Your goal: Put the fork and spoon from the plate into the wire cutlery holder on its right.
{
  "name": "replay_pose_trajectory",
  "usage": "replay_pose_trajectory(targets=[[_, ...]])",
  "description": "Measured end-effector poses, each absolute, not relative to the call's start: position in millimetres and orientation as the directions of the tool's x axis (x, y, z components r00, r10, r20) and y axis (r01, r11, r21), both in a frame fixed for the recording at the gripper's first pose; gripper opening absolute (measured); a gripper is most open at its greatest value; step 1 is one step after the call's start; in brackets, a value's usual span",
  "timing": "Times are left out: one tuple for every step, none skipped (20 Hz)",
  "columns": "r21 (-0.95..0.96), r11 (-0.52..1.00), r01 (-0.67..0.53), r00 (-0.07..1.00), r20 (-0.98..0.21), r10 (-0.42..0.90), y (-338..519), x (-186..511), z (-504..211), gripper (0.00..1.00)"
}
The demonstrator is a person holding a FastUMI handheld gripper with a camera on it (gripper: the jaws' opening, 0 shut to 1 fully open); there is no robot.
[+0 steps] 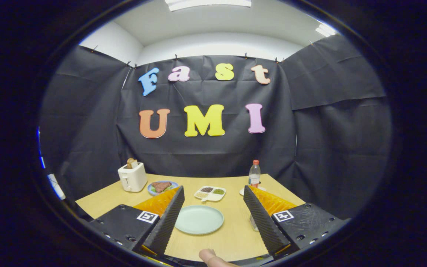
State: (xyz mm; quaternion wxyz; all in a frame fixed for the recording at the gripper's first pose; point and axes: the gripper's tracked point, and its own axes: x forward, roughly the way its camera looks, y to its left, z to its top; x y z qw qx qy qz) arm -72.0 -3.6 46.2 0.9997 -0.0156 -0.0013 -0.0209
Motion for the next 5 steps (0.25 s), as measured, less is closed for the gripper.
replay_pose_trajectory(targets=[[-0.041, 0.997, 0.058, 0.998, 0.024, -0.057, -5, -76, 48, 0.96], [-0.045, 0.997, 0.069, 0.997, 0.039, -0.067, -5, -80, 47, 0.96], [-0.044, 0.997, 0.070, 0.996, 0.051, -0.068, -2, -84, 47, 0.96], [-0.046, 0.997, 0.063, 0.997, 0.054, -0.061, 2, -87, 47, 0.96], [-0.049, 0.997, 0.057, 0.997, 0.057, -0.054, 5, -90, 47, 0.96]])
